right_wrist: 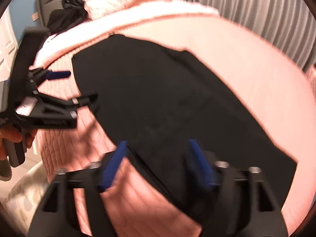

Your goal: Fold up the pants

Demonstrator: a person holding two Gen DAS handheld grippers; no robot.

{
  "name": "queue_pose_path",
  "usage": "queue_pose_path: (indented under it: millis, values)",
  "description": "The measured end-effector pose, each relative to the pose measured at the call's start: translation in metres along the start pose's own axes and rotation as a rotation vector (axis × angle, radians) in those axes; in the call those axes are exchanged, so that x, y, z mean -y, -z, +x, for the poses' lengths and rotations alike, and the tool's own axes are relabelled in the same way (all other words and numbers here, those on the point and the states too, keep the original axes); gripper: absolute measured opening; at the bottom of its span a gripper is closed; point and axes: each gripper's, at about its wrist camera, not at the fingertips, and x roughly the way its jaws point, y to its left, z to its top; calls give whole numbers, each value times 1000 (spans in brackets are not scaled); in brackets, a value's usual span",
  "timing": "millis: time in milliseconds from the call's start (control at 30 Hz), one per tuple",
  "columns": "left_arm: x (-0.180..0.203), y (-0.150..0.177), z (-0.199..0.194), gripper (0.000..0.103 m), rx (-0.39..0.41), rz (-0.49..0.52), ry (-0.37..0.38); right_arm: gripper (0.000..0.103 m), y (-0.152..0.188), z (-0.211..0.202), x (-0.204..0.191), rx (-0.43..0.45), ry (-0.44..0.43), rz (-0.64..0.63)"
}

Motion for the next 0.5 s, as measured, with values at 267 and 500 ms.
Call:
queue_pose_path:
  millis: [267, 500]
  values:
    - [-3, -2, -3, 98, 15, -7, 5, 15, -6, 41, 22, -47, -57, 169]
    - [-5, -14, 0, 98, 31, -18, 5, 12, -23, 44, 55, 35, 16, 350]
